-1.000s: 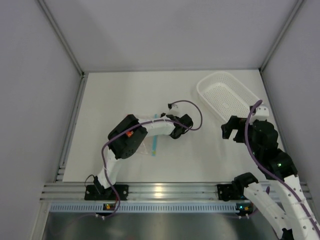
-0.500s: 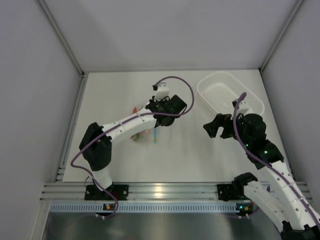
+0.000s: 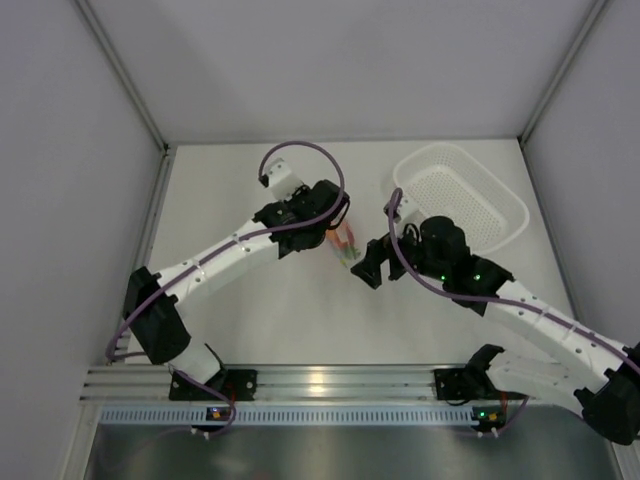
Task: Open the zip-top bag and remove the fake food
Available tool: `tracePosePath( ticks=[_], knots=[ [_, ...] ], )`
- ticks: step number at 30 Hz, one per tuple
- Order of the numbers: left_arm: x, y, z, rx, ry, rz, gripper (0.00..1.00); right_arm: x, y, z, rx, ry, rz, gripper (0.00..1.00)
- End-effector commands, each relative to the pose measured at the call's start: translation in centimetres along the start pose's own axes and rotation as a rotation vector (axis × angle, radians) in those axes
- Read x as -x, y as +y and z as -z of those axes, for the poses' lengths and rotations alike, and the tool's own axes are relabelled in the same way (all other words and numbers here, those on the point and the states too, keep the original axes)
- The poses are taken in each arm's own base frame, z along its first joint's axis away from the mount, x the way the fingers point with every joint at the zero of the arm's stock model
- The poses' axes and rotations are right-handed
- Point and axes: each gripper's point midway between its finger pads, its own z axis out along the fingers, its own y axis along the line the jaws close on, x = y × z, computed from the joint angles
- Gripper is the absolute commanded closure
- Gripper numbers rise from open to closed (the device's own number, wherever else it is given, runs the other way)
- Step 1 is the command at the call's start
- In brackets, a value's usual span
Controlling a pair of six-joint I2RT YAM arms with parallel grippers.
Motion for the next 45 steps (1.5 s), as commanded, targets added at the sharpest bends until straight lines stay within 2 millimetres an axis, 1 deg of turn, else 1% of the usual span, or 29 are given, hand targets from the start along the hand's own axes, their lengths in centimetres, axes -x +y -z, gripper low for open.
tracePosePath(
  ticks=[1,2,3,5,6,8,10,12,15,16,17,18,19,20,21,25,26,27,29,31,32,33,34,39,40,41,43,44,45],
  knots=[
    [-0.4,1.0,0.2,0.011,0.042,0.206,1.00,3.2,0.1,-0.6,-0.046,-0.141,0.111,0.07],
    [-0.7,1.1,0.2,0.014,0.048,0.250,1.00,2.9,0.0,-0.8,-0.051,-0.144,0.119,0.08],
    [-1.4,2.0,0.0,0.031,0.056,0.261,1.00,2.3,0.1,-1.2,-0.053,-0.143,0.130,0.09],
    [-2.2,2.6,0.0,0.045,0.078,0.328,1.00,1.5,0.0,-1.6,-0.071,-0.138,0.150,0.10],
    [-2.8,3.5,-0.1,0.060,0.085,0.339,1.00,0.6,0.0,-2.0,-0.069,-0.129,0.169,0.10],
    [-3.4,4.1,-0.1,0.073,0.093,0.386,1.00,0.1,1.5,-2.8,-0.027,-0.138,0.202,0.11],
    [-3.7,4.9,-0.1,0.084,0.095,0.403,1.00,-1.1,2.7,-3.6,0.012,-0.120,0.243,0.14],
    [-3.8,5.4,0.0,0.091,0.092,0.429,1.00,-2.0,3.2,-4.2,0.029,-0.100,0.262,0.20],
    [-3.5,5.9,0.2,0.090,0.082,0.453,1.00,-1.8,2.5,-4.8,-0.012,-0.143,0.262,0.22],
    [-3.4,6.1,0.3,0.091,0.080,0.457,1.00,-2.2,1.7,-4.8,-0.045,-0.149,0.260,0.23],
    [-3.4,6.2,0.3,0.091,0.078,0.461,1.00,-1.4,1.8,-4.8,-0.045,-0.194,0.259,0.23],
    [-3.1,6.3,0.4,0.088,0.071,0.467,1.00,-1.4,1.6,-4.8,-0.050,-0.208,0.261,0.27],
    [-3.1,6.5,0.4,0.089,0.068,0.469,1.00,-1.8,1.4,-4.8,-0.053,-0.210,0.264,0.29],
    [-3.0,6.5,0.5,0.088,0.065,0.473,1.00,-1.5,1.3,-4.8,-0.059,-0.229,0.265,0.31],
    [-2.9,6.6,0.5,0.087,0.063,0.476,1.00,-1.4,1.2,-4.9,-0.061,-0.232,0.269,0.39],
    [-2.9,6.7,0.6,0.087,0.066,0.476,1.00,-1.7,1.4,-5.7,-0.042,-0.251,0.278,0.49],
    [-3.1,6.8,0.5,0.091,0.066,0.473,1.00,-1.8,1.3,-5.8,-0.041,-0.252,0.281,0.53],
    [-3.1,6.8,0.5,0.091,0.068,0.476,1.00,-1.7,1.5,-6.1,-0.034,-0.263,0.283,0.61],
    [-3.3,7.0,0.4,0.096,0.070,0.478,1.00,-1.4,1.7,-6.3,-0.020,-0.289,0.282,0.68],
    [-3.5,7.1,0.4,0.100,0.070,0.476,1.00,-1.7,1.6,-6.8,-0.023,-0.283,0.282,0.70],
    [-3.5,7.2,0.4,0.100,0.068,0.476,1.00,-1.6,1.7,-7.0,-0.021,-0.284,0.287,0.82],
    [-3.4,7.3,0.4,0.101,0.065,0.476,1.00,-1.9,1.7,-7.3,-0.013,-0.271,0.296,0.89],
    [-3.4,7.5,0.3,0.103,0.058,0.472,1.00,-2.0,1.6,-7.4,-0.016,-0.266,0.297,0.93],
    [-2.8,7.9,0.5,0.099,0.037,0.484,1.00,-2.4,1.4,-7.0,-0.017,-0.286,0.296,0.90],
    [-2.9,8.0,0.5,0.101,0.036,0.482,1.00,-2.1,1.5,-6.8,-0.017,-0.311,0.292,0.88],
    [-2.8,8.1,0.5,0.100,0.034,0.483,1.00,-2.4,1.2,-6.7,-0.022,-0.311,0.291,0.82],
    [-2.7,8.0,0.6,0.096,0.033,0.490,1.00,-2.4,1.2,-6.7,-0.025,-0.313,0.290,0.80],
    [-2.6,8.0,0.7,0.095,0.033,0.492,1.00,-2.3,1.0,-6.8,-0.029,-0.312,0.291,0.79],
    [-2.6,8.0,0.7,0.095,0.035,0.492,1.00,-2.5,1.0,-7.0,-0.029,-0.306,0.292,0.81]
  ],
)
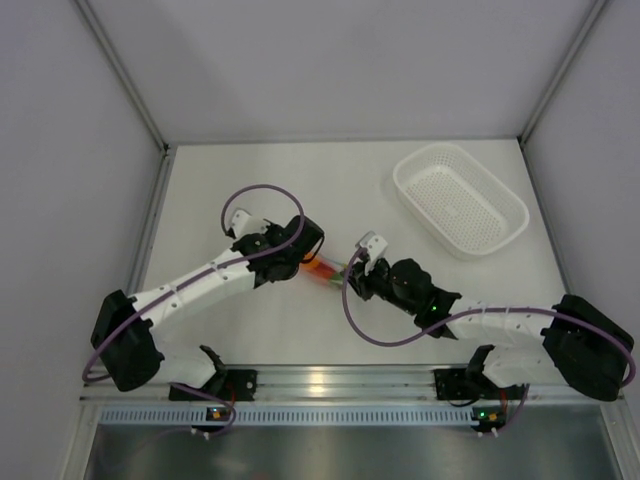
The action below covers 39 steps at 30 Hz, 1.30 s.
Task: Open the zip-top bag and remove the fake food
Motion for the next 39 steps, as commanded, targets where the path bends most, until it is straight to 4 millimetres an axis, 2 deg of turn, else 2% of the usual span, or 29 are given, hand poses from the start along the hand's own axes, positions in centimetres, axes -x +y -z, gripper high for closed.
tracePosePath(
  ticks=[1,3,6,9,10,13,14,15,16,17,18,19,20,21,22,23,24,26,27,29,30,31,35,37,39],
  knots=[
    [1.2,-0.5,0.4,-0.024,-0.030,0.036,1.00,3.0,0.4,-0.4,0.012,-0.107,0.005,0.86],
    [1.0,-0.5,0.4,-0.023,-0.024,0.035,1.00,2.6,0.6,-0.6,0.025,-0.094,0.014,0.99],
    [1.1,-0.5,0.5,-0.025,-0.023,0.023,0.99,3.0,0.9,-0.7,0.042,-0.104,0.013,1.00],
    [1.3,-0.4,0.7,-0.032,-0.023,-0.001,0.77,3.6,1.1,-0.5,0.052,-0.114,0.019,1.00],
    [1.6,-0.7,0.9,-0.040,-0.026,-0.008,0.54,3.9,1.1,-0.5,0.051,-0.116,0.031,1.00],
    [2.4,-1.7,1.7,-0.073,-0.034,-0.088,0.18,3.9,0.8,-0.4,0.039,-0.085,0.052,1.00],
    [2.7,-2.1,2.0,-0.084,-0.038,-0.120,0.14,4.0,0.7,-0.2,0.038,-0.080,0.054,1.00],
    [3.0,-2.4,2.2,-0.099,-0.043,-0.224,0.10,3.8,0.6,0.0,0.038,-0.062,0.057,1.00],
    [3.3,-4.0,2.9,-0.151,-0.043,-0.245,0.09,3.9,0.6,0.1,0.039,-0.060,0.055,1.00],
    [3.5,-4.5,3.2,-0.175,-0.042,-0.287,0.01,4.5,0.5,0.5,0.037,-0.071,0.055,1.00],
    [3.7,-5.1,3.5,-0.217,-0.045,-0.407,0.01,4.6,0.5,0.6,0.036,-0.068,0.054,1.00],
    [3.7,-6.0,4.3,-0.279,-0.027,-0.445,0.02,4.1,0.4,0.9,0.035,-0.038,0.056,1.00],
    [3.1,-8.3,5.2,-0.397,0.019,-0.439,0.01,4.7,0.4,1.1,0.033,-0.040,0.055,1.00],
    [2.8,-9.1,5.9,-0.487,0.041,-0.556,0.01,5.1,0.6,1.5,0.046,-0.046,0.057,1.00],
    [2.5,-9.5,6.7,-0.574,0.075,-0.592,0.01,5.3,0.7,1.7,0.053,-0.037,0.056,1.00],
    [3.6,-11.3,7.0,-0.670,0.063,-0.578,0.01,5.9,0.7,2.2,0.057,-0.050,0.087,1.00],
    [2.0,-11.7,8.5,-0.811,0.160,-0.666,0.02,6.0,0.7,2.4,0.065,-0.044,0.092,1.00],
    [2.9,-12.2,8.7,-0.927,0.179,-0.705,0.01,6.6,0.7,3.1,0.069,-0.035,0.109,1.00],
    [1.7,-12.6,10.7,-1.098,0.236,-0.799,0.01,6.8,0.7,3.4,0.070,-0.034,0.115,1.00],
    [0.8,-12.4,11.5,-1.223,0.279,-0.897,0.01,7.7,0.4,3.9,0.064,-0.037,0.130,1.00],
    [-0.4,-11.8,12.9,-1.352,0.331,-0.986,0.01,7.3,0.3,4.2,0.064,-0.013,0.138,1.00],
    [-1.3,-11.3,13.2,-1.395,0.365,-1.019,0.01,7.8,0.3,4.3,0.064,-0.016,0.147,1.00],
    [-2.3,-11.0,14.1,-1.532,0.363,-1.093,0.01,7.8,0.7,4.9,0.100,0.022,0.179,1.00],
    [-2.4,-10.9,14.4,-1.578,0.341,-1.111,0.01,6.8,0.8,5.4,0.123,0.078,0.196,1.00],
    [-2.9,-10.4,15.3,-1.654,0.356,-1.130,0.01,7.1,1.0,5.5,0.143,0.084,0.213,1.00]
  ],
)
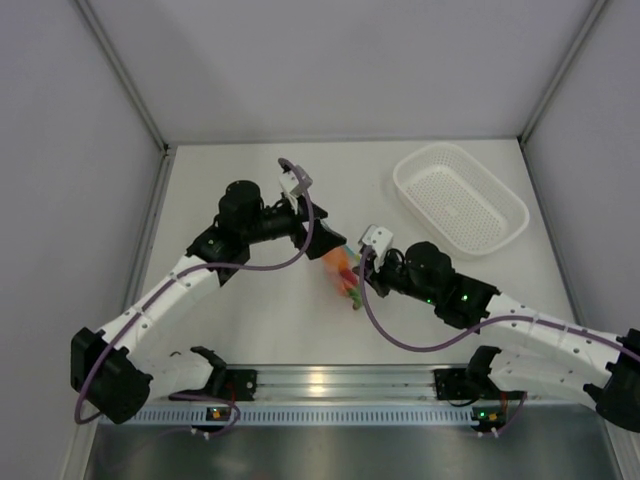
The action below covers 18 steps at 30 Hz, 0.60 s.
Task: Open the zip-top bag and remove the fake food
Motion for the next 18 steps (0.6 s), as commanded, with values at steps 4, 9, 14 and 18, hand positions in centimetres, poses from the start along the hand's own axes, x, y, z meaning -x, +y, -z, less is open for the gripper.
tracePosePath(
  ticks=[4,9,14,18],
  knots=[
    [1.0,-5.3,0.7,-0.369,-0.070,-0.290,0.01,1.4,1.0,1.5,0.104,0.029,0.093,1.00],
    [-0.4,-7.0,1.3,-0.527,-0.064,-0.391,0.01,1.5,1.4,2.2,0.146,0.041,0.152,1.00],
    [-1.3,-7.4,0.6,-0.649,-0.020,-0.349,0.06,1.6,1.1,2.5,0.128,0.043,0.161,1.00],
    [-2.4,-6.8,-0.5,-0.693,0.019,-0.289,0.17,1.6,0.9,2.4,0.118,0.043,0.165,1.00]
  ],
)
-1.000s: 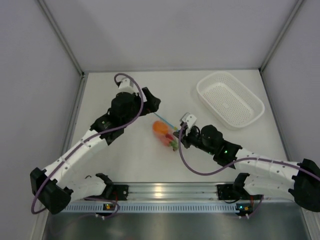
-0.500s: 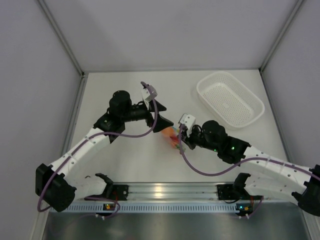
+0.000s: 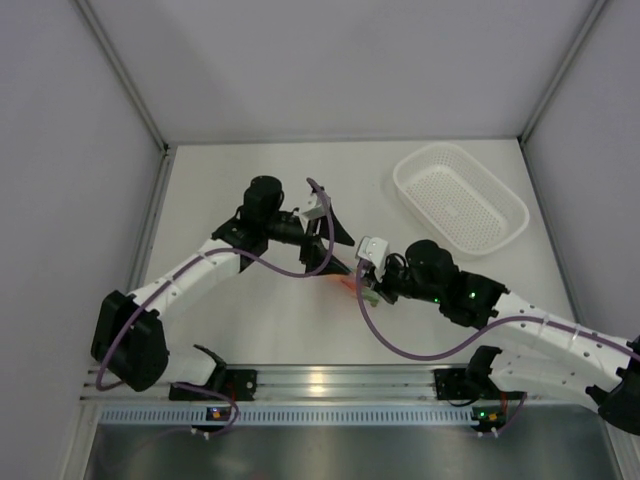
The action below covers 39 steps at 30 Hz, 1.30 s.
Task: Open the zip-top bag and remove the fake food
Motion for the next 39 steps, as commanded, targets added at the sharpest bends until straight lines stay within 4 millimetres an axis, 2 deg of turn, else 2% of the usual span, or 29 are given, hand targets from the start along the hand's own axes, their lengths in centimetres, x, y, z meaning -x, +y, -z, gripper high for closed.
tracePosePath(
  ticks=[1,4,5,6,12,19,20,21,24,26,30,31,32,39],
  knots=[
    [1.5,-0.5,-0.6,-0.093,-0.027,-0.080,0.21,3.0,-0.9,1.0,-0.027,-0.082,0.031,1.00],
    [0.8,-0.2,-1.2,-0.098,-0.016,-0.069,0.27,3.1,-1.1,1.1,-0.036,-0.094,0.031,1.00],
    [0.7,-0.1,-1.4,-0.100,-0.015,-0.070,0.35,3.0,-1.2,1.0,-0.042,-0.091,0.030,1.00],
    [0.5,-0.1,-1.5,-0.100,-0.012,-0.064,0.39,2.9,-1.2,1.0,-0.044,-0.089,0.025,1.00],
    [-0.3,-0.1,-2.6,-0.102,0.005,-0.048,0.42,2.7,-1.7,0.5,-0.056,-0.068,0.003,1.00],
    [-1.5,0.5,-3.4,-0.099,0.023,-0.016,0.53,2.6,-2.0,0.5,-0.065,-0.071,-0.011,1.00],
    [-1.6,0.5,-3.5,-0.102,0.025,-0.013,0.57,2.7,-2.0,0.6,-0.066,-0.074,-0.012,1.00],
    [-1.5,0.6,-3.5,-0.099,0.025,-0.011,0.66,2.7,-2.0,0.6,-0.066,-0.076,-0.012,1.00],
    [-1.6,0.7,-3.6,-0.098,0.027,-0.006,0.76,2.7,-2.1,0.6,-0.071,-0.076,-0.016,1.00],
    [-1.5,0.8,-3.6,-0.091,0.027,-0.004,1.00,2.6,-2.2,0.6,-0.077,-0.077,-0.020,1.00],
    [-1.3,1.3,-3.6,-0.056,0.029,0.004,1.00,2.5,-2.3,0.6,-0.084,-0.083,-0.023,0.99],
    [-1.2,1.4,-3.6,-0.051,0.029,0.002,1.00,2.8,-2.5,0.8,-0.095,-0.101,-0.026,0.82],
    [-1.2,1.4,-3.6,-0.054,0.028,0.005,1.00,3.0,-2.7,0.9,-0.103,-0.113,-0.035,0.76],
    [-1.0,0.4,-3.7,-0.110,0.022,0.015,1.00,3.9,-2.9,1.3,-0.097,-0.185,-0.046,0.77]
  ],
)
